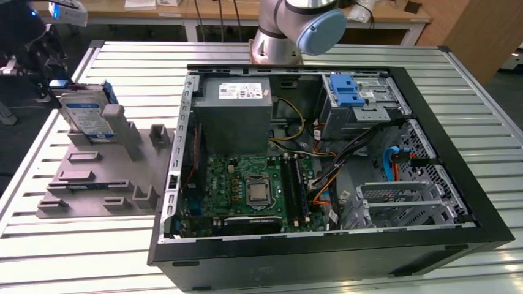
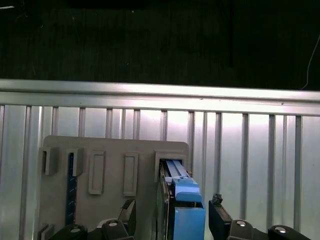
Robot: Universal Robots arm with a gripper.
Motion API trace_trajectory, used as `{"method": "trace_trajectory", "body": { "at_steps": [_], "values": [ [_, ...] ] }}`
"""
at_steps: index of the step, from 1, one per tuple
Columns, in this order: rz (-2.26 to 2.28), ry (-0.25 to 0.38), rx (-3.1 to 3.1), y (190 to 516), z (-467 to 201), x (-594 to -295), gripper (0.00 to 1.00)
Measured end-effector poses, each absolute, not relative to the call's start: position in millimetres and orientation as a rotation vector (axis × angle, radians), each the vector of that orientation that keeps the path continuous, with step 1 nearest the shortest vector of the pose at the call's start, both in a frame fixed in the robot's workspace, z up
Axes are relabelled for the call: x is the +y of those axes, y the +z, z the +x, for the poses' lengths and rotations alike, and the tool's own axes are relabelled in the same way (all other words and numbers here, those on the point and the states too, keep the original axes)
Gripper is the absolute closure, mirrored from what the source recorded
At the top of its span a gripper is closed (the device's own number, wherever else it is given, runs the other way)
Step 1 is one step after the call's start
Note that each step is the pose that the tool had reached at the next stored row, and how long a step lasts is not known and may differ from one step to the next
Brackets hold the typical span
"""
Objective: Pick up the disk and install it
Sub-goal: 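Pick up the disk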
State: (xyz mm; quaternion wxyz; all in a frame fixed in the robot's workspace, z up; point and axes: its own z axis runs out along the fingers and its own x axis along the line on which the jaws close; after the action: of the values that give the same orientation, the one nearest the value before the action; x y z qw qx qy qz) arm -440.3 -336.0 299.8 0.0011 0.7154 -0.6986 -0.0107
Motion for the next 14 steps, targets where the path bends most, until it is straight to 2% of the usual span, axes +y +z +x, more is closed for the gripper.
{"method": "trace_trajectory", "body": {
  "at_steps": [4, 5, 12, 13, 14],
  "values": [
    [2.243, -0.034, -2.196, 295.0, -440.3, -335.9, 0.34],
    [2.241, -0.035, -2.197, 294.9, -440.3, -335.8, 0.4],
    [2.228, -0.035, -2.211, 291.9, -440.3, -333.9, 0.42],
    [2.227, -0.035, -2.212, 291.8, -440.4, -333.4, 0.48],
    [2.227, -0.035, -2.212, 291.8, -440.3, -332.9, 0.48]
  ]
}}
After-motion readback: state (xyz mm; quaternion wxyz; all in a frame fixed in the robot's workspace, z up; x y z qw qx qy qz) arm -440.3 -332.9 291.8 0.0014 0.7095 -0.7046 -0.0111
